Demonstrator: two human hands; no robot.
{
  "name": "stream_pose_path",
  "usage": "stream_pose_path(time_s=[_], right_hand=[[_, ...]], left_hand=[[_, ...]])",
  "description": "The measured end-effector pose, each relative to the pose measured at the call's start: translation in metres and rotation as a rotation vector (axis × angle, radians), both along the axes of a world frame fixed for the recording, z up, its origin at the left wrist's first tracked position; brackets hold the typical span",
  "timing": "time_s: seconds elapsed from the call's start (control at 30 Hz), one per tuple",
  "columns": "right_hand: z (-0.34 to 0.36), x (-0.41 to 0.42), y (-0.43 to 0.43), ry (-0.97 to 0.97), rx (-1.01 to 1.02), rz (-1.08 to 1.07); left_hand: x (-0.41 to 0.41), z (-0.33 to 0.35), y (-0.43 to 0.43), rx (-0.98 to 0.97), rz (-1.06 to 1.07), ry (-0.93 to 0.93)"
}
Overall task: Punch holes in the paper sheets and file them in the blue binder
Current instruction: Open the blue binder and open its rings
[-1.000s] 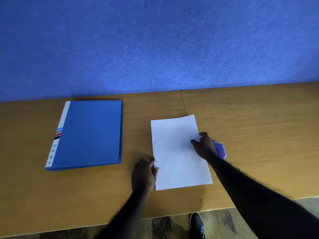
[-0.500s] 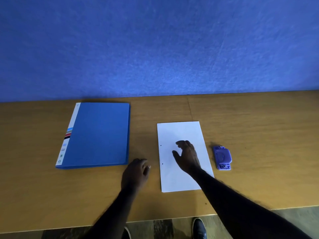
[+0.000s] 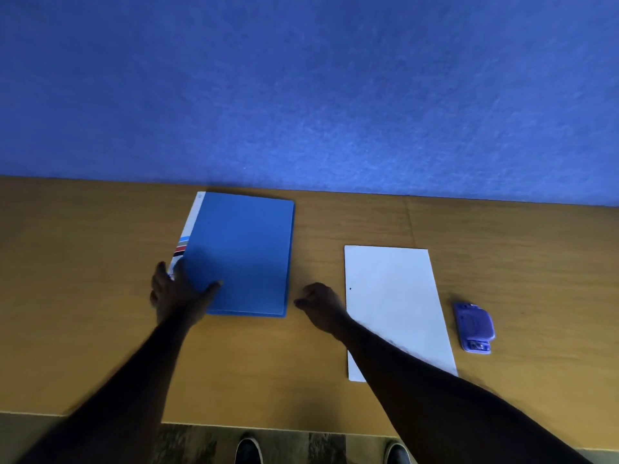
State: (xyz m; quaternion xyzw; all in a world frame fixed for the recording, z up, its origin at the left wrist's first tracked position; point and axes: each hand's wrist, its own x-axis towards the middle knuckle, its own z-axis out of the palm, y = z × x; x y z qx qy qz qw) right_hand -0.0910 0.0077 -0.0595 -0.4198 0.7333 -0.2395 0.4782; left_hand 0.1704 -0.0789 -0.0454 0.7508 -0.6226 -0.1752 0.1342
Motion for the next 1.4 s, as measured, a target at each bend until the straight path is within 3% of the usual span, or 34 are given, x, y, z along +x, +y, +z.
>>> stream_pose_path(time_s=[0.1,0.23,0.83,1.0,1.1,1.23,1.33,1.4], right_hand=[[0.003,0.014,-0.012,-0.165,0.082,-0.084],[0.003,0.024,-0.021,-0.363,0.120,-0.184],[0.001,0.005,0.017,-0.205,-0.028,-0.136],[0.027,0.012,0.032,-0.223,-0.296,-0.147],[0.053,0.027,0.031,-0.311,-0.489,-0.039],[0.071,0.053,0.023,-0.420,-0.672,0.077],[0.064,0.060,0.017,-0.412,-0.605,0.027],[0.045,0.055,0.013,-0.200,-0.464,0.079]], left_hand=[[0.031,-0.004,-0.016,0.136,0.040,-0.005],[0.041,-0.010,-0.022,0.167,-0.095,0.040],[0.018,-0.021,0.037,0.037,-0.216,0.292],[0.019,-0.022,0.057,0.065,-0.286,0.480],[0.023,-0.025,0.058,0.061,-0.371,0.511],[0.028,-0.030,0.059,-0.077,-0.283,0.580],[0.034,-0.037,0.064,-0.066,-0.256,0.637],[0.036,-0.039,0.065,0.008,-0.189,0.729]])
